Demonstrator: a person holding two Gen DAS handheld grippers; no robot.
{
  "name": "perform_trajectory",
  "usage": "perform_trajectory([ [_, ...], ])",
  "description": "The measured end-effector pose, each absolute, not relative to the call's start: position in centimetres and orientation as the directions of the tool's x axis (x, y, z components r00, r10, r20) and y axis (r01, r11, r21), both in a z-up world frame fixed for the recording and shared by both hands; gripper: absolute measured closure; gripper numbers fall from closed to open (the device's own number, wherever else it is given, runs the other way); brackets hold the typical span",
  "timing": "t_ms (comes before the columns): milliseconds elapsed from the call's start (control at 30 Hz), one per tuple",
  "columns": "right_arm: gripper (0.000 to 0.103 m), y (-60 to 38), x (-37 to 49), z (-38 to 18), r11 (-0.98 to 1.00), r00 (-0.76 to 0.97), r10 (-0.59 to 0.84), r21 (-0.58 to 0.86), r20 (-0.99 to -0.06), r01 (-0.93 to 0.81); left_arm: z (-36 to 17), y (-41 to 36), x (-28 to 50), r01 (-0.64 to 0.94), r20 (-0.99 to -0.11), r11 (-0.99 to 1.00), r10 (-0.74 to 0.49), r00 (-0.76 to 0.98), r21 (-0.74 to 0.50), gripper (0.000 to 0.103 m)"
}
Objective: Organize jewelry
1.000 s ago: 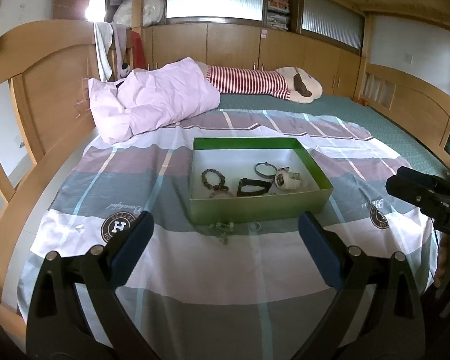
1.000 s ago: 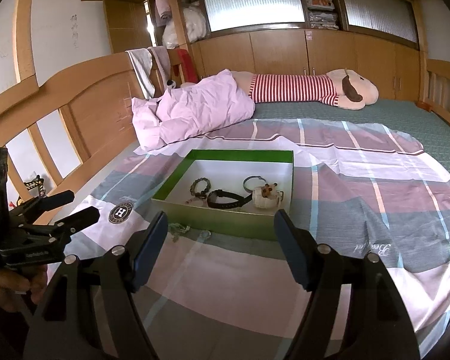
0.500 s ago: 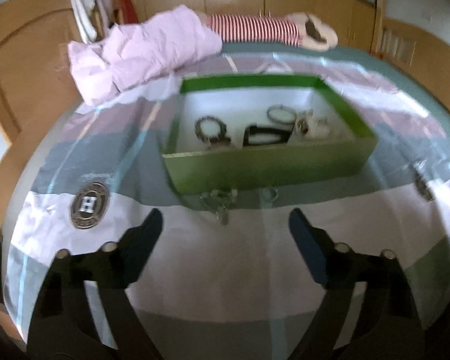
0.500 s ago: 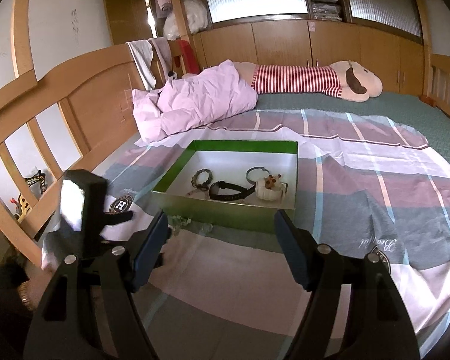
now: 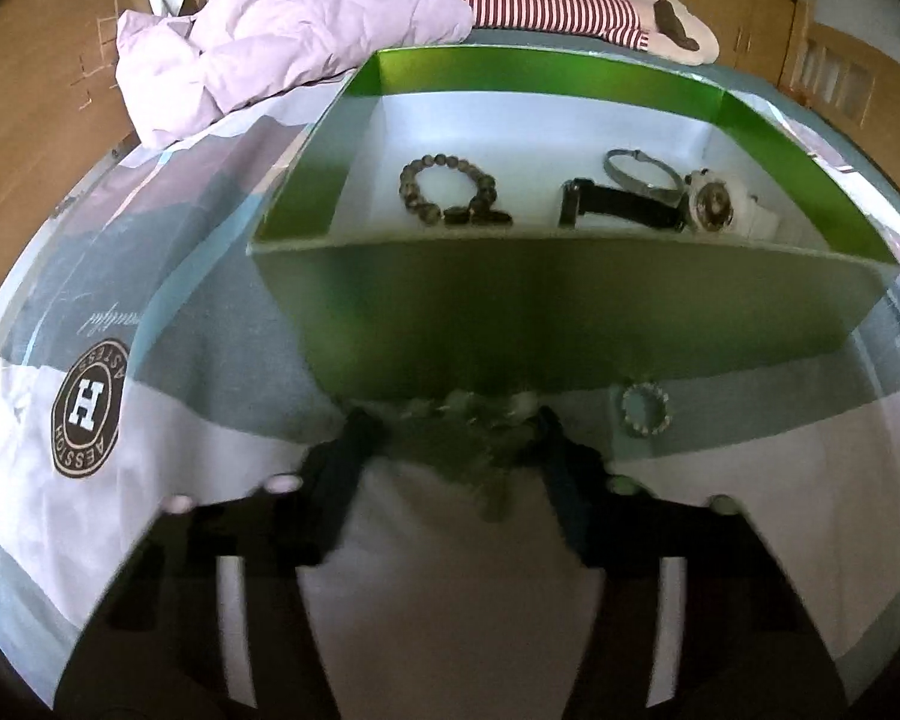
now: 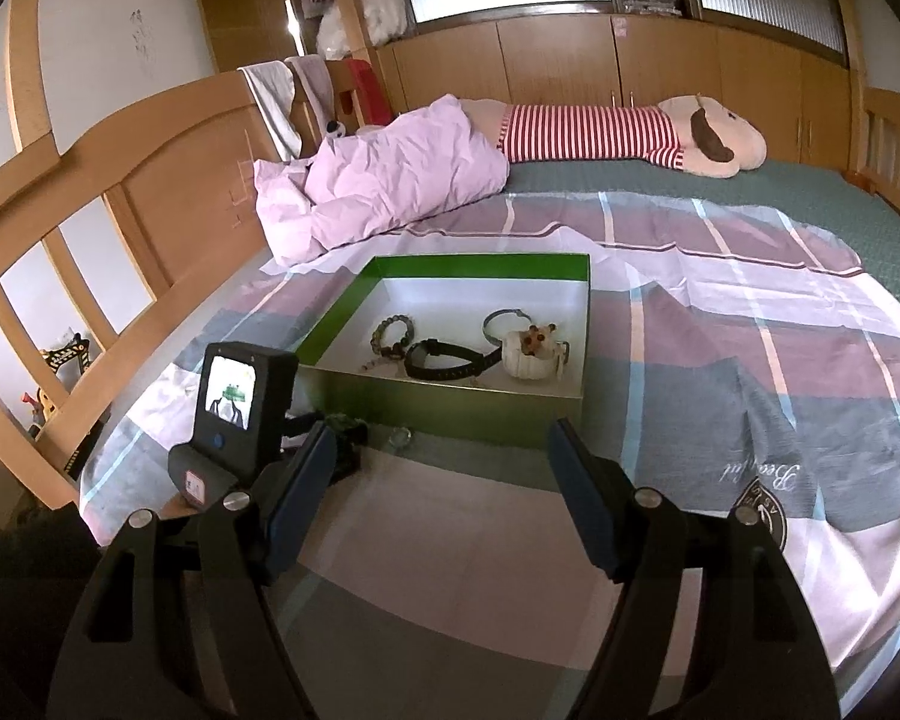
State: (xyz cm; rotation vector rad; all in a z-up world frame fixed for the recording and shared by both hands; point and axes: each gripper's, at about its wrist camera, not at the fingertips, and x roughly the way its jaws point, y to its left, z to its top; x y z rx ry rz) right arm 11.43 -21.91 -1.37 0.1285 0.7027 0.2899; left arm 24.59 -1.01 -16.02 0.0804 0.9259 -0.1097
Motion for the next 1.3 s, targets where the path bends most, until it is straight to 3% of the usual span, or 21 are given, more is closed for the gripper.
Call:
perform_trajectory([
  [100,0.031,-21.5,11.7,-1.7,0.952,0.717,0.306,0.206,-0.626,-0.227,-15.7,-0.9,24.5,0.135,-0.8,0.991,-0.067,0.596,0.017,0.074],
  [233,0.031,-20.8,12.3,-2.2,0.952,0.703,0.308,0.202,-0.641,-0.232,-14.7,-0.7,23.6,0.159,-0.806,0.987,-0.082,0.587,0.016,0.078],
  [300,0.031,-20.4,12.4,-2.5,0.951,0.696,0.308,0.197,-0.649,-0.236,-13.4,-0.4,22.8,0.16,-0.804,0.987,-0.074,0.59,0.027,0.096],
  [433,0.031,-19.2,12.8,-3.4,0.952,0.679,0.302,0.179,-0.67,-0.247,-7.6,1.0,19.3,0.171,-0.745,0.985,-0.117,0.657,-0.004,0.096],
  [567,0.031,-17.5,13.6,-5.1,0.956,0.654,0.284,0.152,-0.701,-0.251,-0.4,2.6,15.1,0.198,-0.608,0.98,-0.174,0.775,-0.027,0.096],
  [667,0.031,-16.2,14.6,-6.9,0.958,0.63,0.274,0.147,-0.727,-0.247,2.2,3.9,13.0,0.184,-0.541,0.982,-0.182,0.821,-0.052,0.096],
  [1000,0.031,-10.8,20.6,-13.1,0.97,0.571,0.217,0.107,-0.791,-0.22,2.2,4.4,13.2,0.216,-0.543,0.973,-0.226,0.809,-0.083,0.096],
  [1100,0.044,-9.5,22.2,-14.5,0.974,0.563,0.18,0.065,-0.807,-0.219,2.0,4.6,13.2,0.218,-0.547,0.972,-0.229,0.805,-0.087,0.096],
  [1167,0.059,-9.3,23.1,-15.5,0.977,0.548,0.16,0.052,-0.821,-0.207,2.0,4.8,13.3,0.22,-0.548,0.971,-0.235,0.803,-0.093,0.096],
  [1300,0.072,-8.6,24.3,-16.4,0.981,0.566,0.122,0.013,-0.815,-0.193,1.9,5.0,13.5,0.216,-0.55,0.971,-0.234,0.802,-0.098,0.096],
])
